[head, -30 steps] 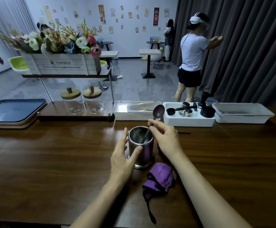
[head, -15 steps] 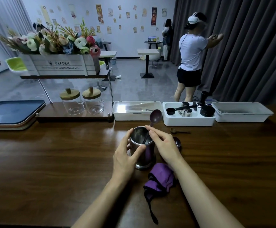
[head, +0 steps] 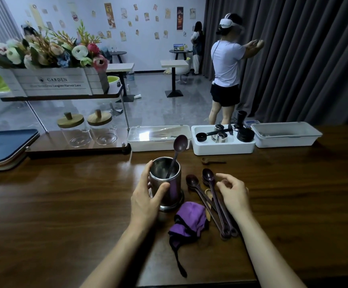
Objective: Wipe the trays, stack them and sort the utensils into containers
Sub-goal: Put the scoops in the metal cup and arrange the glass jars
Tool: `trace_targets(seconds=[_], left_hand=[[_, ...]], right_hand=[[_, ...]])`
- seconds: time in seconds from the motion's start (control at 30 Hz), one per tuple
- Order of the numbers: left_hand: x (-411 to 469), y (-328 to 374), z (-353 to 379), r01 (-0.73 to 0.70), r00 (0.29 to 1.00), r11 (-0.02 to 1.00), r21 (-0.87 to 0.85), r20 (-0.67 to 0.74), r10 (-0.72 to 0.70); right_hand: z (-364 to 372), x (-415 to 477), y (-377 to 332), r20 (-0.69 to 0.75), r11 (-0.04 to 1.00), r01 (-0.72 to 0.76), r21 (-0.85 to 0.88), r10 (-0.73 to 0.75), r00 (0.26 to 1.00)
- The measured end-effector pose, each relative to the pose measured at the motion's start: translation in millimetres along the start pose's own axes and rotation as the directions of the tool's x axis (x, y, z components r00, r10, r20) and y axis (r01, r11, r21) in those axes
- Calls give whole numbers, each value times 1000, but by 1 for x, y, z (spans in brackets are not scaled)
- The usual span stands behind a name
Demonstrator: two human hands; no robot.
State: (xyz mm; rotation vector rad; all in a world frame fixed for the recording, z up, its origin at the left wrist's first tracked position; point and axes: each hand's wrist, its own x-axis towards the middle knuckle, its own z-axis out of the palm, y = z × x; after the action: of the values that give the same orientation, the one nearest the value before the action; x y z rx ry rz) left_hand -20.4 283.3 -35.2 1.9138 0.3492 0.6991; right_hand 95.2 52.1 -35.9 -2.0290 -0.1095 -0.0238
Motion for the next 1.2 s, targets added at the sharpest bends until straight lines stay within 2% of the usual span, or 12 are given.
trace_targets(seconds=[0.23,0.67,0.93,1.2], left_hand=[[-2,2,0,4,1000,1000,7,5,-4],[-14,8,-4,6,1000,1000,6,17,-6],[-15,12,-8,7,999,1000,3,50,-7],[-16,14,-11,29,998,1000,1,63,-29]], right_hand=[[4,-3,4,88,988,73,-137,-62,994],[3,-2,-7,182,990,62,-125,-39,983],[-1,-2,-16,171,994,110,10,-110,979],[-11,-2,-53,170,938,102,332,-166,971]])
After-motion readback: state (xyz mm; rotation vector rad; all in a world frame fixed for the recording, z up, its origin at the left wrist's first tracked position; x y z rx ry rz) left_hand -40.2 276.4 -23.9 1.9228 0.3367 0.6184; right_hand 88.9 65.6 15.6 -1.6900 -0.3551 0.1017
